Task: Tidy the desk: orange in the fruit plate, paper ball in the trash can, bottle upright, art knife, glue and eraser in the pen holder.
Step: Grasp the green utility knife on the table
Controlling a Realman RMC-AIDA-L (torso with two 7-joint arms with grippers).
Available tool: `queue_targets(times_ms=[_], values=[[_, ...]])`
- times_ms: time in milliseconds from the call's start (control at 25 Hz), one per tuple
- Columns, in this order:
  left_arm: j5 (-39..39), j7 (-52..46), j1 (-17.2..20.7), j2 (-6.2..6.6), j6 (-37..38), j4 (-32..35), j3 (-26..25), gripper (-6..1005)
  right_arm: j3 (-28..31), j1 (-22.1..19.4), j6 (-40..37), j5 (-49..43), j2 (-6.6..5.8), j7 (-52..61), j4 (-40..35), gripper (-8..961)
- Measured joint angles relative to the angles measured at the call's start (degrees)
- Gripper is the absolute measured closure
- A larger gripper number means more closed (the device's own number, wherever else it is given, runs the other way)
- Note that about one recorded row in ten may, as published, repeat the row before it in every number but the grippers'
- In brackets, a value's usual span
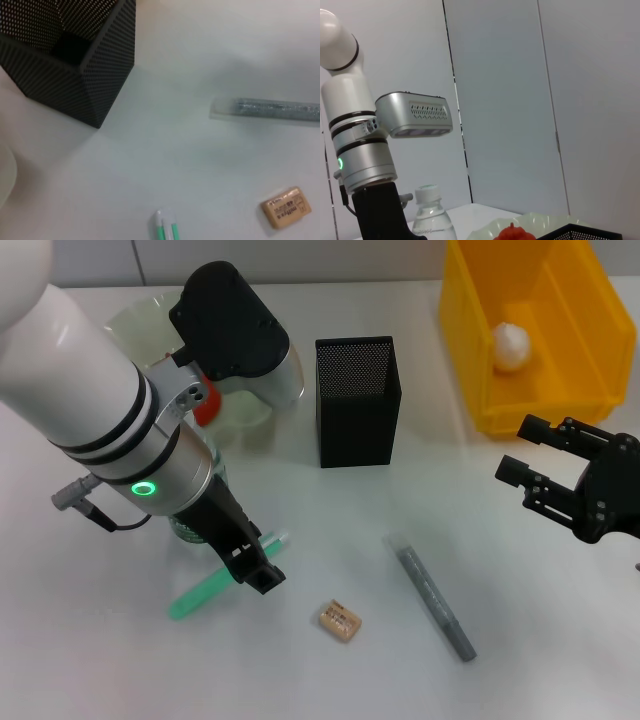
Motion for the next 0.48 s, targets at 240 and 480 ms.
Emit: queue_targets(times_ms=[240,480], values=[[0.14,-0.18,0.24,0.00,-0.07,-0.25,0.19,426,-0.02,0.00,-0.03,0.03,0.00,0.00,0.00,379],[0.39,-0.11,0.46,0.05,-0.23,-0.51,0.20,426,-0.02,-0.04,-0.17,0.03,0.00,0.00,0.00,379]])
